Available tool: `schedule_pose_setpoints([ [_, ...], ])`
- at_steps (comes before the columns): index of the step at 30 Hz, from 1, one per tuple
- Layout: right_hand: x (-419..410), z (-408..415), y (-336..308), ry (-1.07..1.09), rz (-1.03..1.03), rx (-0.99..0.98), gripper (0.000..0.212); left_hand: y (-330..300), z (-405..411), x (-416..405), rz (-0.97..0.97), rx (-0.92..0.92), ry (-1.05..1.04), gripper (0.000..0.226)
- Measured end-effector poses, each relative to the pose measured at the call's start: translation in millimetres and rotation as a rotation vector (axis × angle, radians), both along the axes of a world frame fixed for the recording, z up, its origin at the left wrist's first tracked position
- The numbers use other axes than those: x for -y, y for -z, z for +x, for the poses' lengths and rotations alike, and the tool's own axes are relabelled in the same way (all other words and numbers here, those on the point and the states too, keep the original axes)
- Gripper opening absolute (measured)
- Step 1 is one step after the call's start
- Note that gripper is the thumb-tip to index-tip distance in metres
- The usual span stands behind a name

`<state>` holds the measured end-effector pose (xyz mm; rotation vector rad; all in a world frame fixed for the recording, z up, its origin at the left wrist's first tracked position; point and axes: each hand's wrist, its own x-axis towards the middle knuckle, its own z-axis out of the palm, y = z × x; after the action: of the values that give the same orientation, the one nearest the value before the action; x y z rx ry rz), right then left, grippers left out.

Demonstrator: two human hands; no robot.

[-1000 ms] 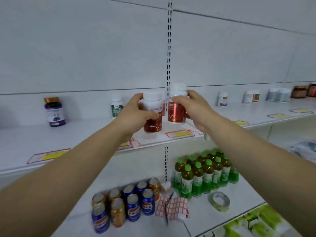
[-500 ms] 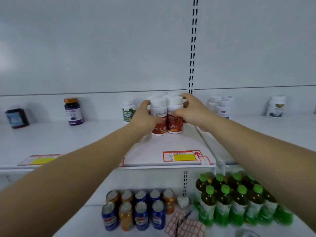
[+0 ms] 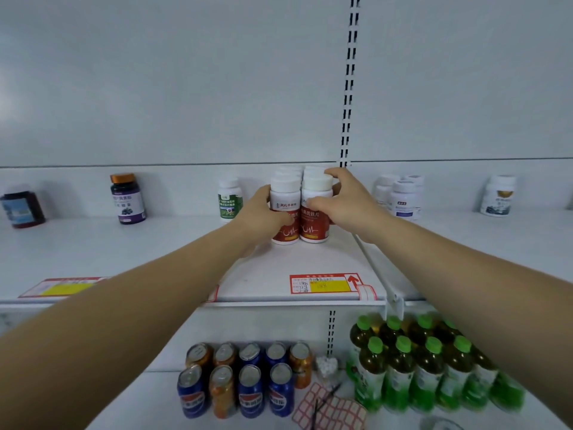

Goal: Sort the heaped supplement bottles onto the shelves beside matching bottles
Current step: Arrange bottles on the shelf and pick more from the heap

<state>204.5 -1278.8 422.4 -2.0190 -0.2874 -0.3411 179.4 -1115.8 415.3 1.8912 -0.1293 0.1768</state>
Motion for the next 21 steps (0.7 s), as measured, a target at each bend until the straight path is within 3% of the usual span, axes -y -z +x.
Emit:
schedule_pose_setpoints([
  [10,-0.7,-2.9,-0.6,0.033,-0.002,-0.024,0.058,4.7,-3.1,-2.6,0.125,0.084,0.018,0.063],
  [21,-3.5,-9.6,-5.5,0.019,-0.104,-0.033,0.061,2.0,-2.5,-4.1,0.167,0.056,0.014,0.075],
])
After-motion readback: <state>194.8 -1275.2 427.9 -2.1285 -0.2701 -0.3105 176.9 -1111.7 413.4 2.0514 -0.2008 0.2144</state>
